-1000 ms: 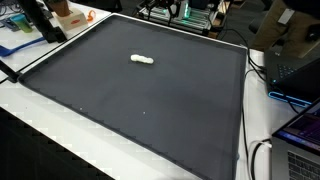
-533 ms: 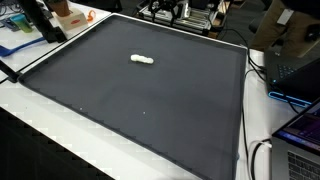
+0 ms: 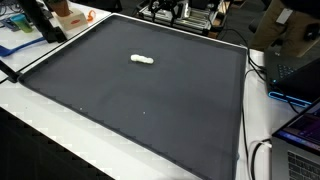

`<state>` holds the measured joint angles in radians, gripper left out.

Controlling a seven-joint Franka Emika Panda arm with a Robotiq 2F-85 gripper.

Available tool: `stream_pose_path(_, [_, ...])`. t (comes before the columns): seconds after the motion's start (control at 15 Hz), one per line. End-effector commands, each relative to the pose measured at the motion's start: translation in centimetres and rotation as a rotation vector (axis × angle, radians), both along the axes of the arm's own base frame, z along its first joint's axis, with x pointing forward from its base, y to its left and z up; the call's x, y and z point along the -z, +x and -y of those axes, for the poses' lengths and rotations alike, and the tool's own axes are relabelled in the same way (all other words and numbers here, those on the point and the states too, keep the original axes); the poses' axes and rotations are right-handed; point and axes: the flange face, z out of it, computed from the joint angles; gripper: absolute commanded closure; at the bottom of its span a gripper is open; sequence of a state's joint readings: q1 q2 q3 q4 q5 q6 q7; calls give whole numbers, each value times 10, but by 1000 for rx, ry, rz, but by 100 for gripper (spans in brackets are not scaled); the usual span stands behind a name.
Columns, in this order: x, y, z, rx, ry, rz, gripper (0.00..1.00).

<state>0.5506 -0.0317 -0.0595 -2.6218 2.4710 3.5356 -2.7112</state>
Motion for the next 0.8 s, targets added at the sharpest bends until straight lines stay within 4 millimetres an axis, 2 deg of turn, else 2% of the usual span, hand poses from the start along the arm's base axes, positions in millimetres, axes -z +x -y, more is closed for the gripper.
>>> stream_pose_path(0.0, [0, 0, 0, 0, 0, 0, 0])
stream_pose_path(0.13, [0, 0, 0, 0, 0, 0, 0])
stream_pose_path(0.27, [0, 8, 5, 160, 61, -15, 0])
stream_pose_path(0.33, [16, 4, 12, 207, 63, -14, 0])
stream_pose_path(0.47, [12, 11, 25, 305, 83, 5, 0])
stream_pose_path(0.6, [17, 10, 35, 409, 102, 5, 0])
stream_pose_path(0.73, [23, 9, 37, 502, 140, 12, 0])
